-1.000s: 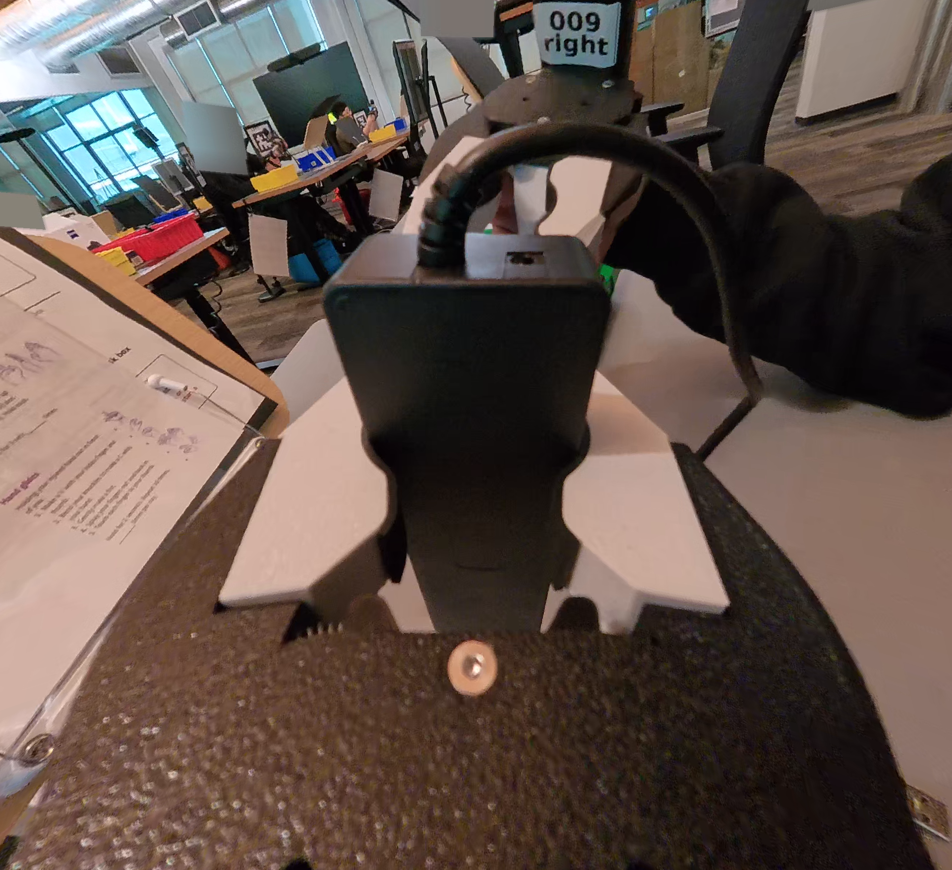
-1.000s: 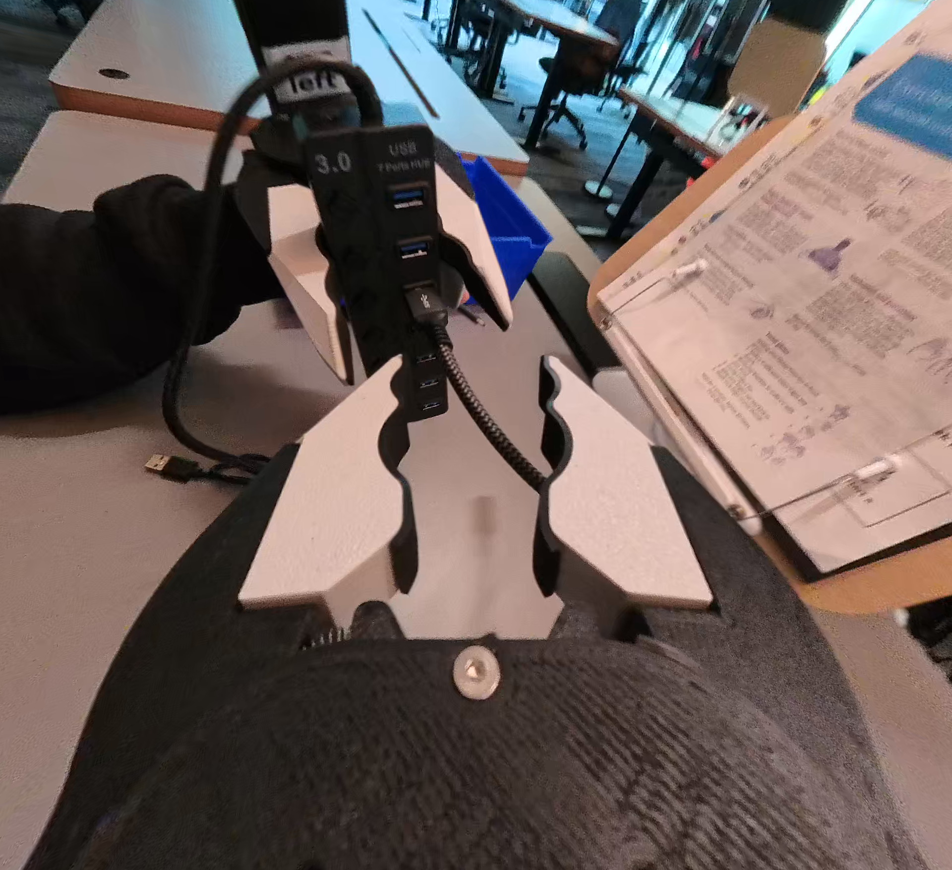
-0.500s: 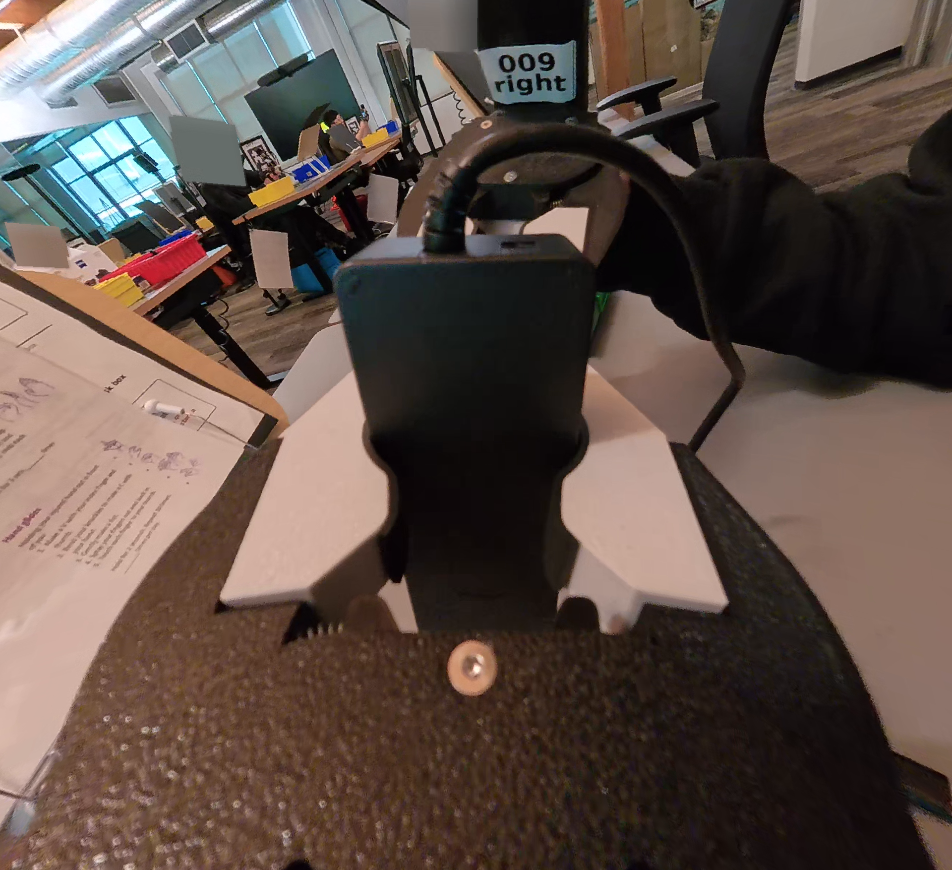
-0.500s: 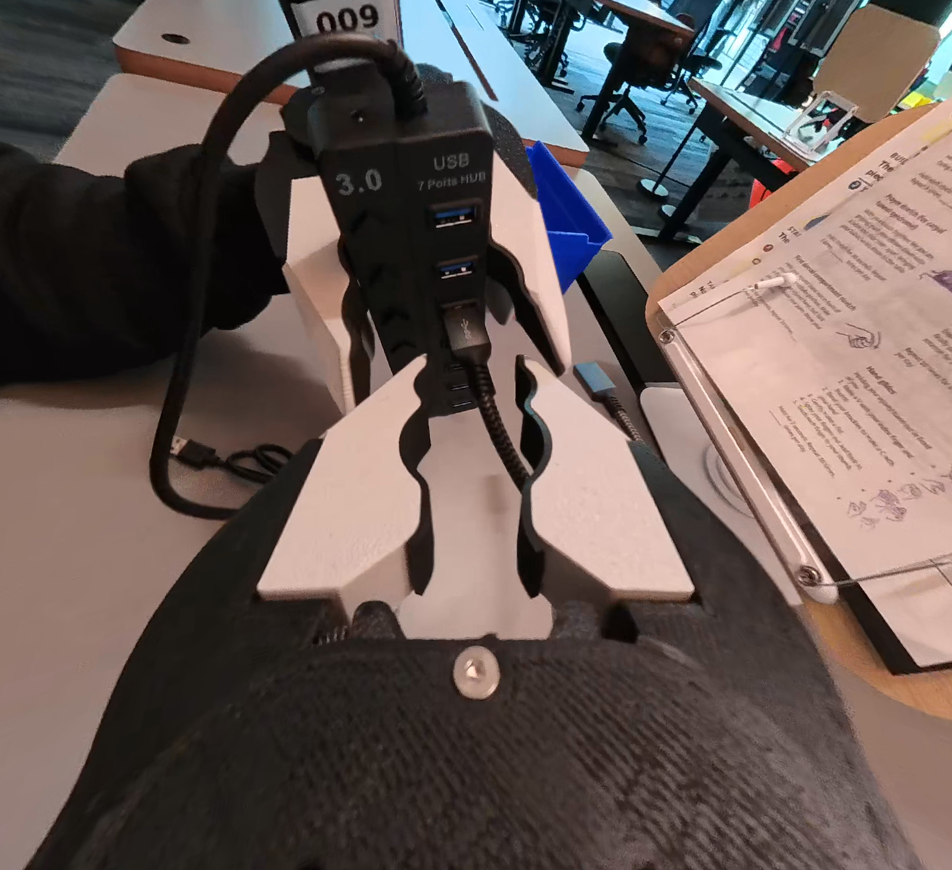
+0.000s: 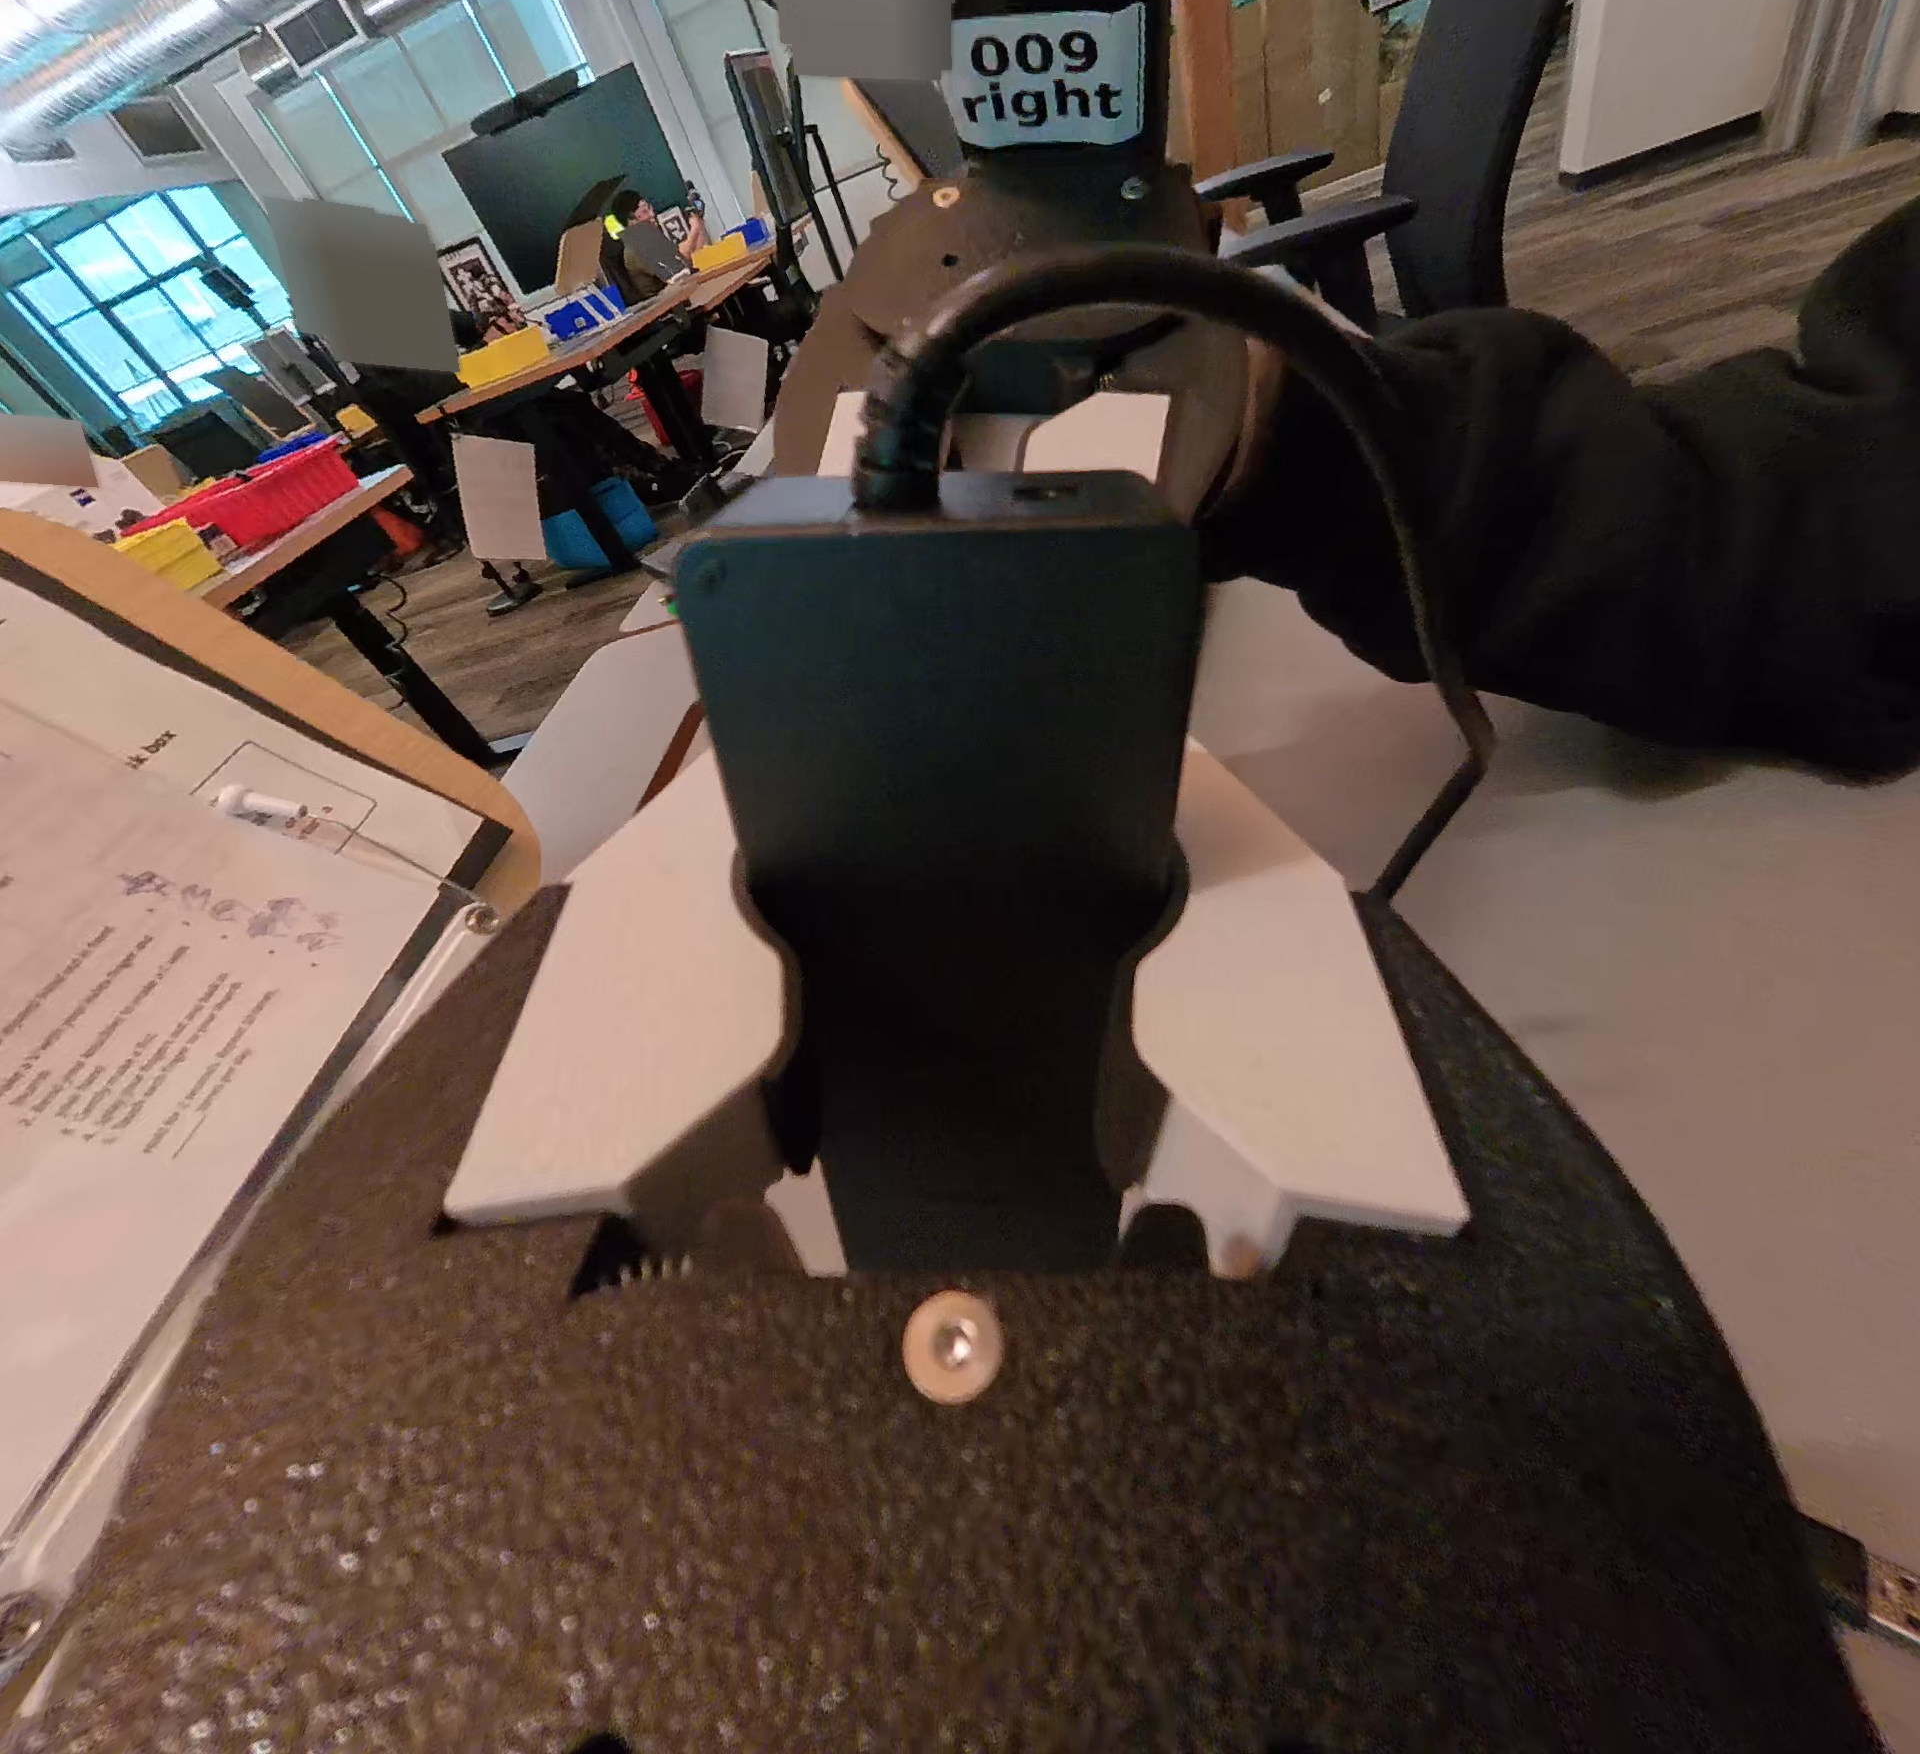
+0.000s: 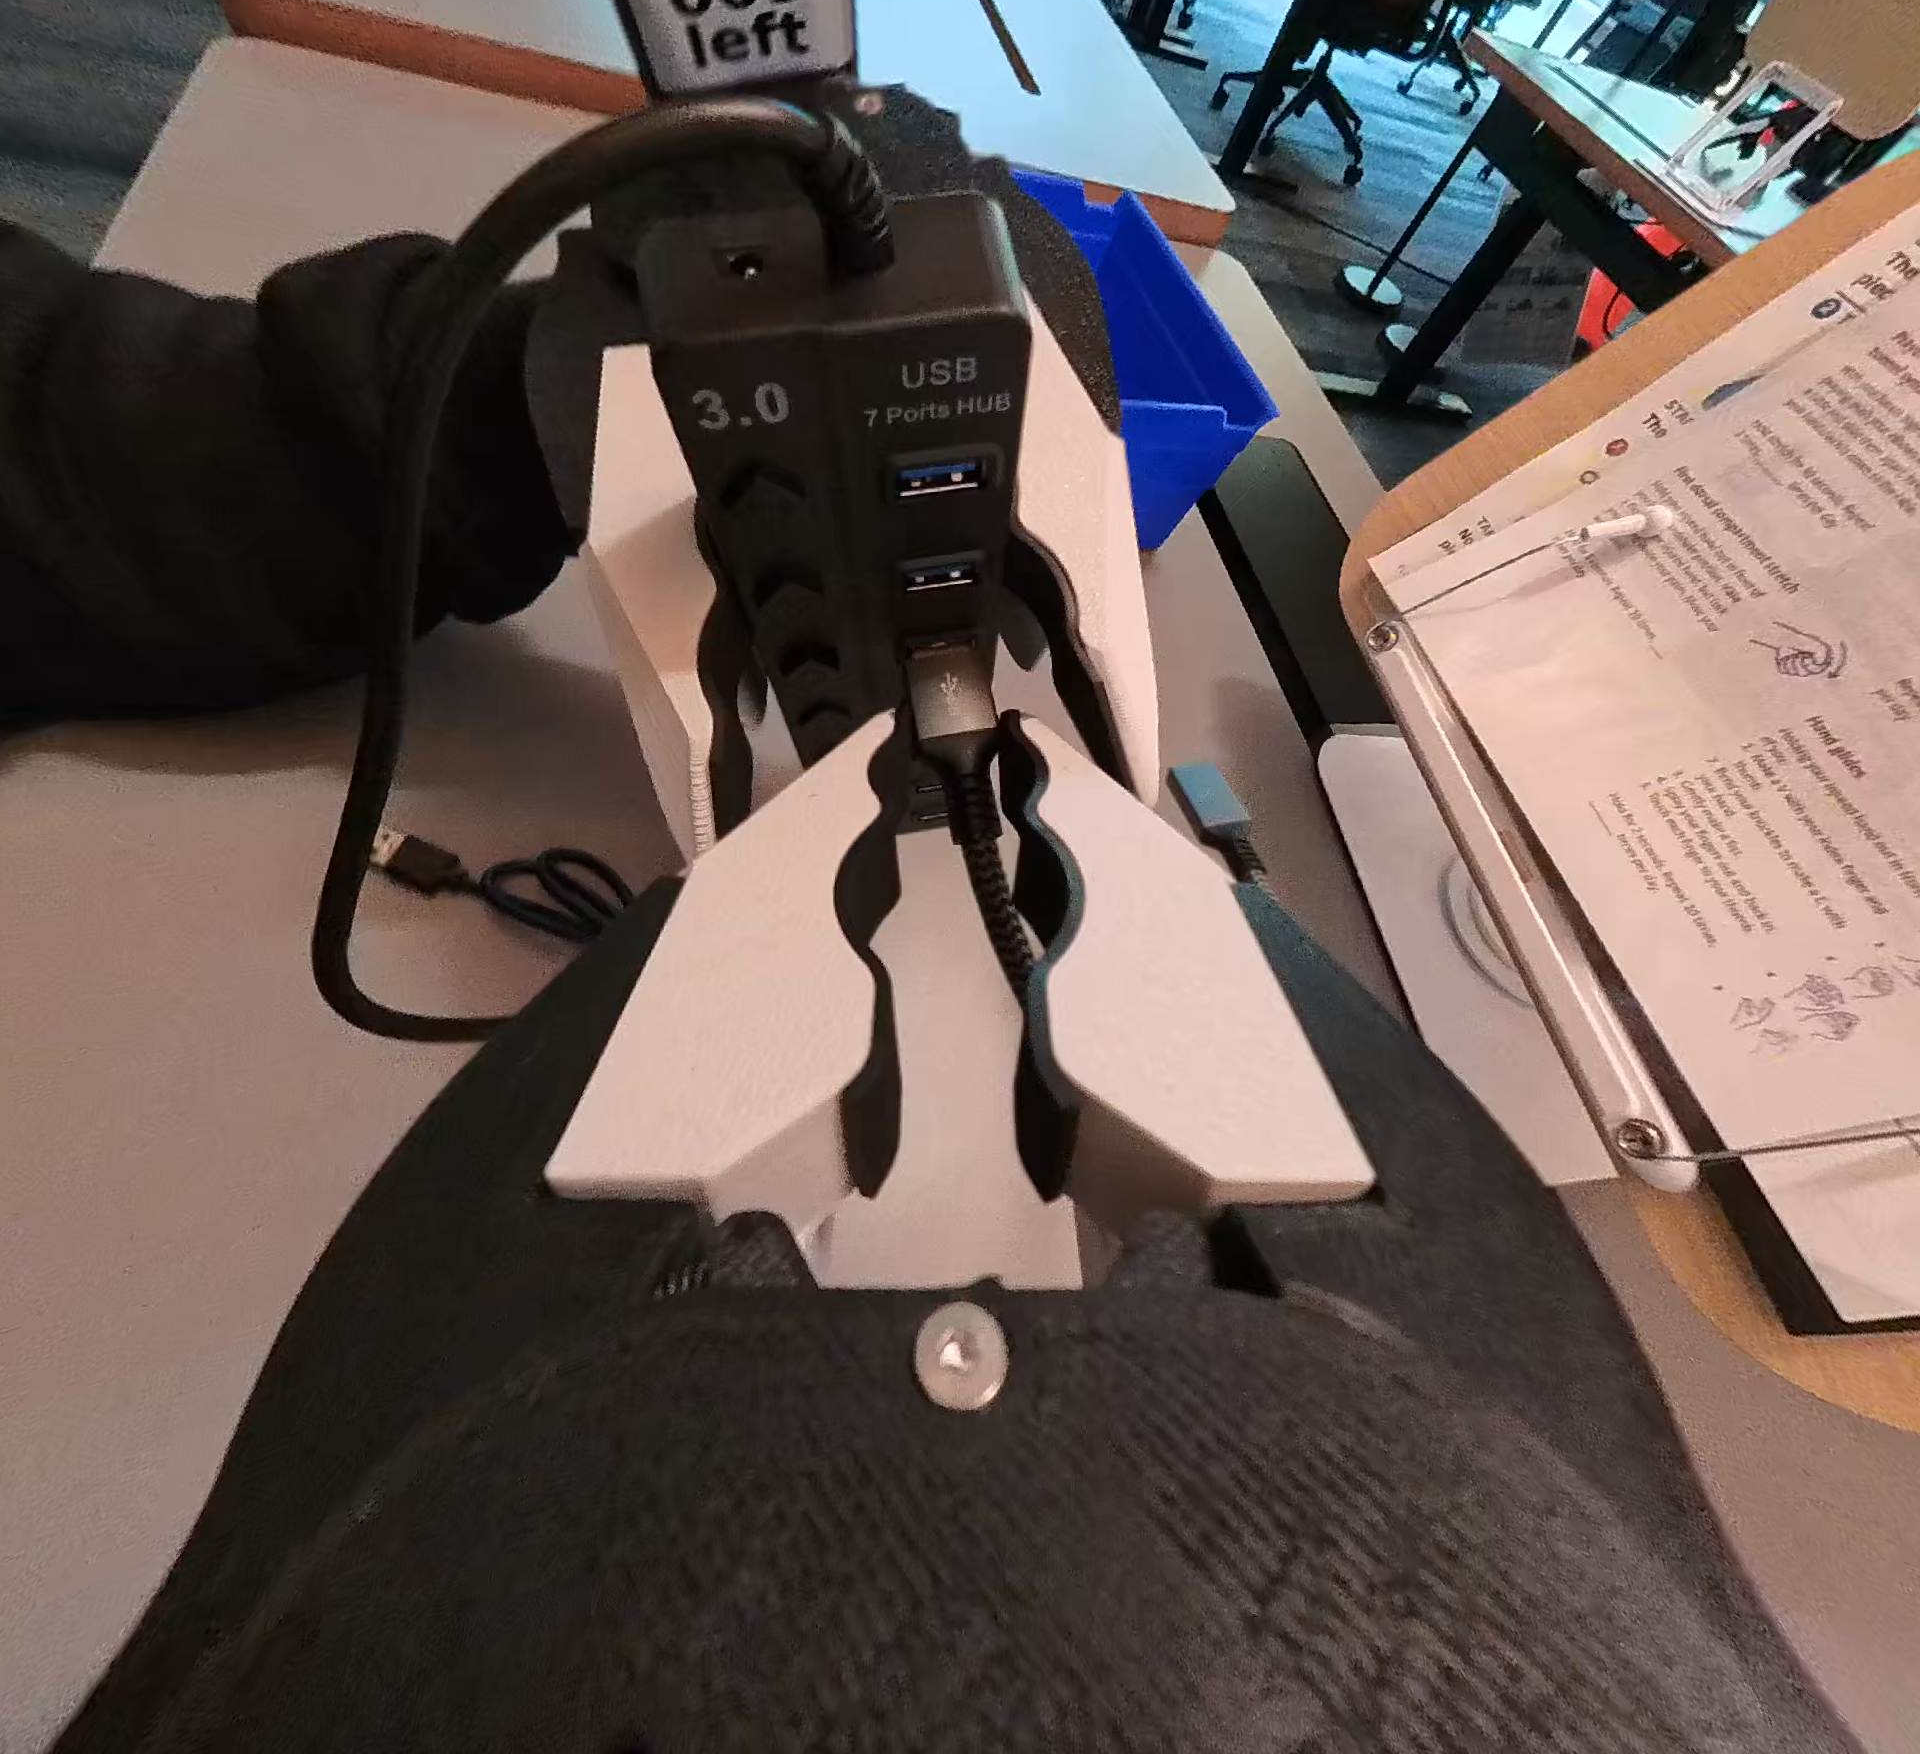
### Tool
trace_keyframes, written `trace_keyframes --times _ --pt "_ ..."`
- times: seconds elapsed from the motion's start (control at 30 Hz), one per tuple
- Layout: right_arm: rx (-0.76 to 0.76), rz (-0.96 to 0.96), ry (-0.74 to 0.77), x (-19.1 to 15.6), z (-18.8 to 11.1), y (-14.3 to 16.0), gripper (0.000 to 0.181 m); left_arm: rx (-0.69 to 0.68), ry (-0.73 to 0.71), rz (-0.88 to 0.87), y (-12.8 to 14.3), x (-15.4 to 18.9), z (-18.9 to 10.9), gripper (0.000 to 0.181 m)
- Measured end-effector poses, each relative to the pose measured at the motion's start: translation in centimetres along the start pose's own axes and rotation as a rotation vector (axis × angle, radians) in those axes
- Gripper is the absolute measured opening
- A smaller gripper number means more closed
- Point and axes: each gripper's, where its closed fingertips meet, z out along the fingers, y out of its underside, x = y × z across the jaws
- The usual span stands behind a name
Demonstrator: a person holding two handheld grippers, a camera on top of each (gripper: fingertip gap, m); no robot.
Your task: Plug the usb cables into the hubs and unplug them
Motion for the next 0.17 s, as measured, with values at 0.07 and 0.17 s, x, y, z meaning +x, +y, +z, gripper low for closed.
trace_keyframes --times 0.07,0.17 --pt "-0.027 -0.027 0.001 -0.2 -0.5 0.1 0.016 -0.016 0.018 0.004 0.0 0.4 0.2 0.061" --pt "-0.091 -0.044 0.019 -0.3 -1.5 0.5 0.016 -0.044 0.024 0.001 -0.1 0.8 0.9 0.062"
